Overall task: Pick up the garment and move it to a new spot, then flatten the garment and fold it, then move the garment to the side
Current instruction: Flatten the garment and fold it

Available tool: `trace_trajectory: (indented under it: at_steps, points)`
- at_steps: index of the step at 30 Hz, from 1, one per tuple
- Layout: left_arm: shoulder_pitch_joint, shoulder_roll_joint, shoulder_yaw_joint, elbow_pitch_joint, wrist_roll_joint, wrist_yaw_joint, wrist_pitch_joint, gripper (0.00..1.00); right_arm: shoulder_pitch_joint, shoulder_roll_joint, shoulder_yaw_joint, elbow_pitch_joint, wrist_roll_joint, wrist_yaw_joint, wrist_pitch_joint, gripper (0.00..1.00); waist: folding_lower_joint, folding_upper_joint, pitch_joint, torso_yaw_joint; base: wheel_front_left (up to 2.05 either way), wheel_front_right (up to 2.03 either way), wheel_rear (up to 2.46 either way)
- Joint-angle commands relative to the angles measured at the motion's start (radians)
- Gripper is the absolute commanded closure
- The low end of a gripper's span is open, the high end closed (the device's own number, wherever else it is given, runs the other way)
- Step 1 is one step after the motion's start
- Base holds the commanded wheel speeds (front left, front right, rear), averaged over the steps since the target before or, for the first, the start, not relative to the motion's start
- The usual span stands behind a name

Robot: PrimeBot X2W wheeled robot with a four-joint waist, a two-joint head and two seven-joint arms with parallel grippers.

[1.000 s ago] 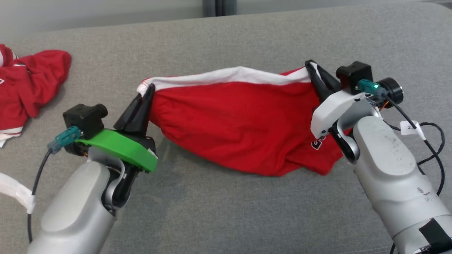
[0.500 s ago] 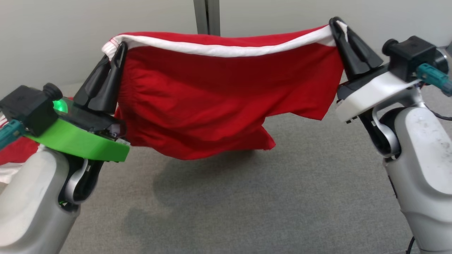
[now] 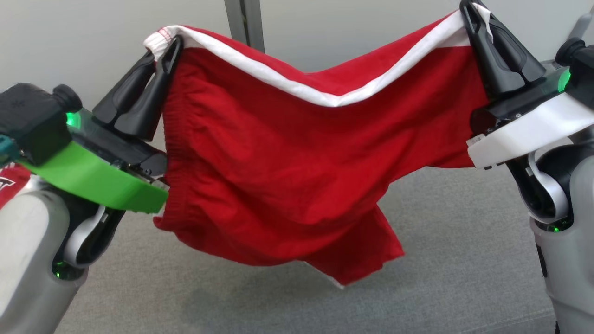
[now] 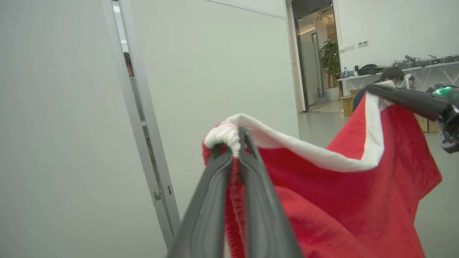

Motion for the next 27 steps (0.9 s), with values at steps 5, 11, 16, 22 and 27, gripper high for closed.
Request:
trace_trajectory:
  at_steps: [5,11,16,22,27]
  points:
    - [-0.106,-0.009,-0.002,0.049,-0.003,-0.02,0.036,1.0,-0.083,0.006,0.01,0.065,-0.032,-0.001,-0.017,1.0,0.0,-0.0001,0.162,-0.007,0.0,0.0,0.0]
    - [-0.325,-0.063,-0.004,0.195,0.038,-0.051,0.03,1.0,-0.339,0.023,0.005,0.248,-0.114,-0.001,-0.15,1.0,0.0,-0.0001,0.318,-0.014,0.0,0.0,0.0]
    - [-0.535,-0.138,-0.003,0.352,0.099,-0.07,-0.054,1.0,-0.572,0.057,-0.014,0.419,-0.195,-0.001,-0.283,1.0,0.0,-0.0001,0.406,-0.02,0.0,0.0,0.0]
    - [-0.634,-0.202,-0.032,0.518,0.113,-0.086,-0.141,1.0,-0.673,0.105,-0.033,0.578,-0.248,-0.001,-0.397,1.0,0.0,-0.0001,0.475,-0.033,0.0,0.0,0.0]
    - [-0.552,-0.199,-0.07,0.588,0.098,-0.094,-0.203,1.0,-0.581,0.135,-0.001,0.661,-0.255,-0.001,-0.464,1.0,0.0,-0.0001,0.503,-0.044,0.0,0.0,0.0]
